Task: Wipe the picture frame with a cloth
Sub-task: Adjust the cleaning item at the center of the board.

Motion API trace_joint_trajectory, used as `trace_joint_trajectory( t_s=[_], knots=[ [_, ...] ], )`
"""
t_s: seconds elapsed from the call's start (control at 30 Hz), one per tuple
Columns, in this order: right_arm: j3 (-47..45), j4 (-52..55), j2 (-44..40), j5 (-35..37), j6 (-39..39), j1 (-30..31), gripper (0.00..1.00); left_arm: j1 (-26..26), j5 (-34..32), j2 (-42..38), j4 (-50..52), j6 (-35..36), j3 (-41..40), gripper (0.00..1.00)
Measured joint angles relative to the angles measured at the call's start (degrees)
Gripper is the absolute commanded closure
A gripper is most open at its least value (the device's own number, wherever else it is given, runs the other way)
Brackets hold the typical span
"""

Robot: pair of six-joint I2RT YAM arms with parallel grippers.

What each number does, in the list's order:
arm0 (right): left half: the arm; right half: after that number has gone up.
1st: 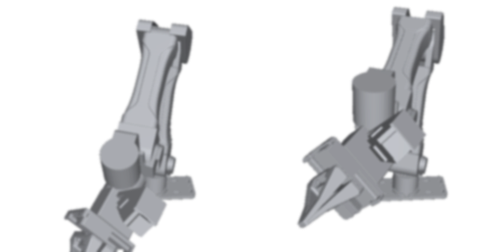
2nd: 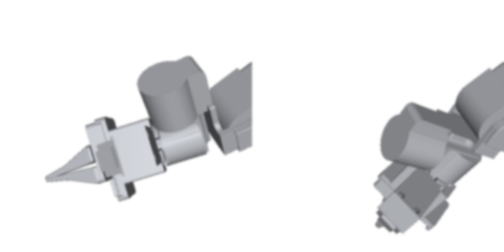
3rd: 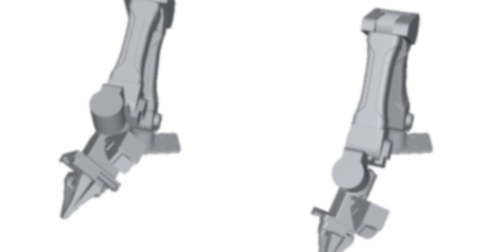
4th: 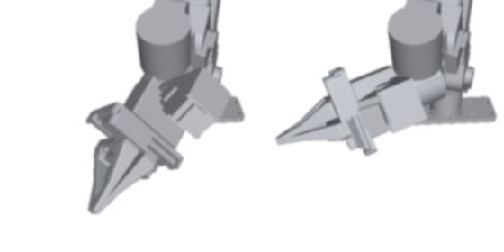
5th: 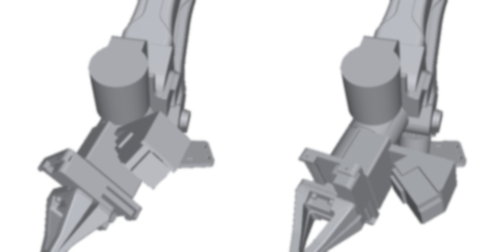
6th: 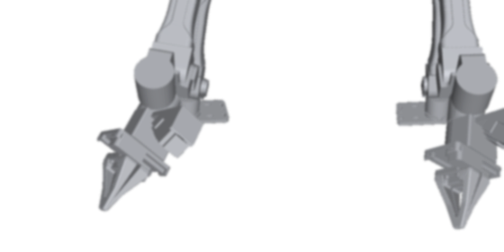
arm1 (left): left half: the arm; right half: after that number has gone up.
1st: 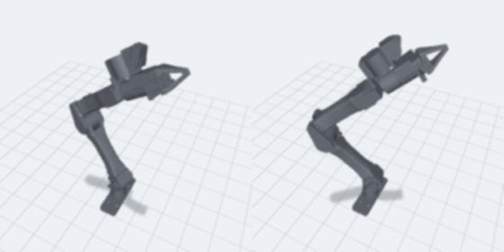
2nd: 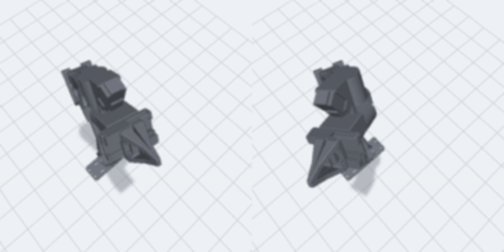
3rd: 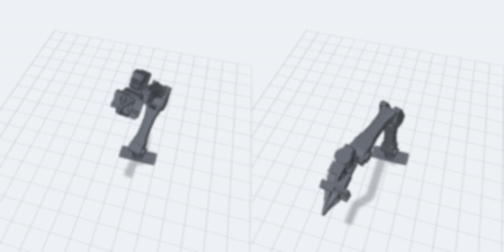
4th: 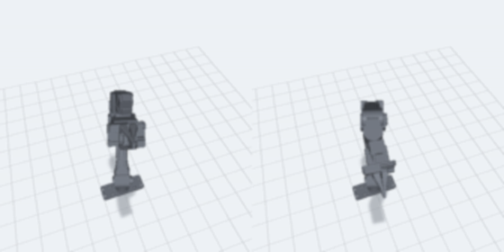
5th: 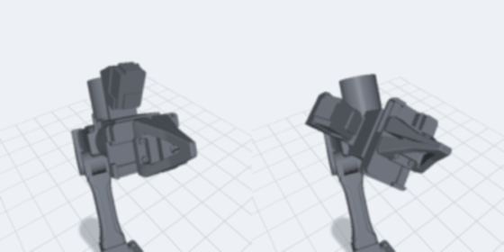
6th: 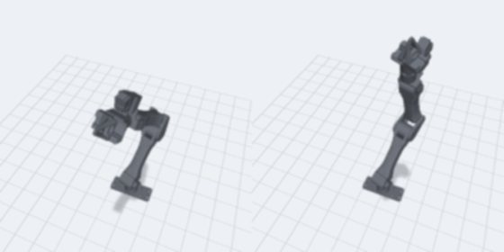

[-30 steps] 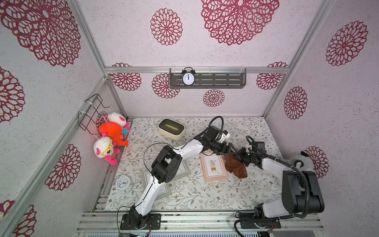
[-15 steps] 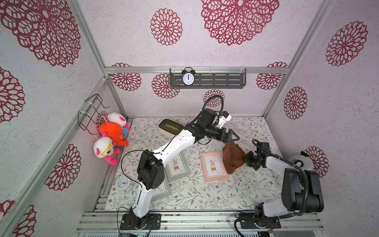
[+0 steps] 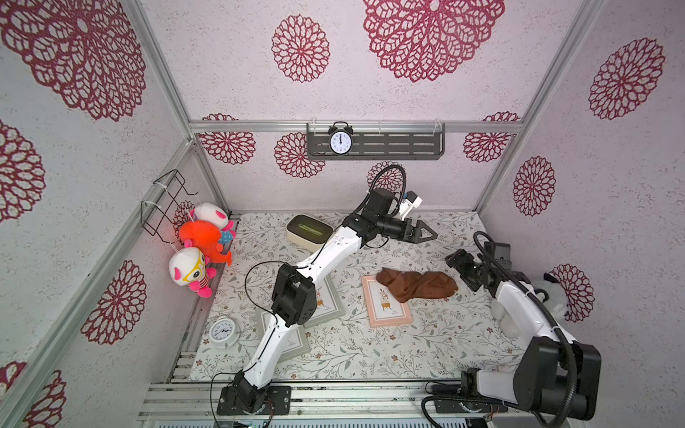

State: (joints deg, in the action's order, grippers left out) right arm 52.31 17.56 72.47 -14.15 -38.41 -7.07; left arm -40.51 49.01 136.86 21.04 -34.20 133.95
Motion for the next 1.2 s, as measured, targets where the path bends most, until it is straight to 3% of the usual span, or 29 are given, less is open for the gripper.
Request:
trace_joint_trajectory(
  t_s=[0.13, 0.23, 0.4, 0.57, 0.67, 0.8, 1.0, 1.2],
  knots=[
    [0.26, -2.10, 1.01, -1.75, -0.13, 2.21, 0.09, 0.42, 0.28, -1.38, -3.50, -1.42, -5.40, 0.07],
    [-0.39, -3.56, 6.25, -1.70, 0.02, 7.21, 0.07, 1.38, -0.90, -7.02, -6.27, -1.99, -16.55, 0.07],
    [1.49, -2.82, 17.68, 2.08, 1.33, 17.33, 0.06, 5.40, -5.57, -21.70, -9.01, -2.49, -37.97, 0.06],
    [3.48, -2.12, 24.50, 6.49, 2.99, 21.20, 0.09, 9.79, -10.71, -36.33, -10.84, -2.54, -53.22, 0.06],
    [4.70, -2.01, 26.16, 8.48, 3.82, 22.47, 0.24, 11.02, -12.20, -41.09, -12.24, -2.93, -58.90, 0.06],
    [5.60, -2.45, 28.02, 10.73, 4.37, 23.04, 0.55, 12.15, -12.94, -42.38, -12.85, -3.41, -63.30, 0.06],
    [5.68, -2.99, 28.70, 12.37, 4.37, 23.02, 0.83, 13.46, -13.64, -42.36, -12.81, -3.76, -65.37, 0.06],
    [4.26, -2.19, 26.40, 14.49, 3.89, 21.49, 0.91, 14.16, -14.21, -42.49, -13.14, -3.80, -66.03, 0.07]
  ],
)
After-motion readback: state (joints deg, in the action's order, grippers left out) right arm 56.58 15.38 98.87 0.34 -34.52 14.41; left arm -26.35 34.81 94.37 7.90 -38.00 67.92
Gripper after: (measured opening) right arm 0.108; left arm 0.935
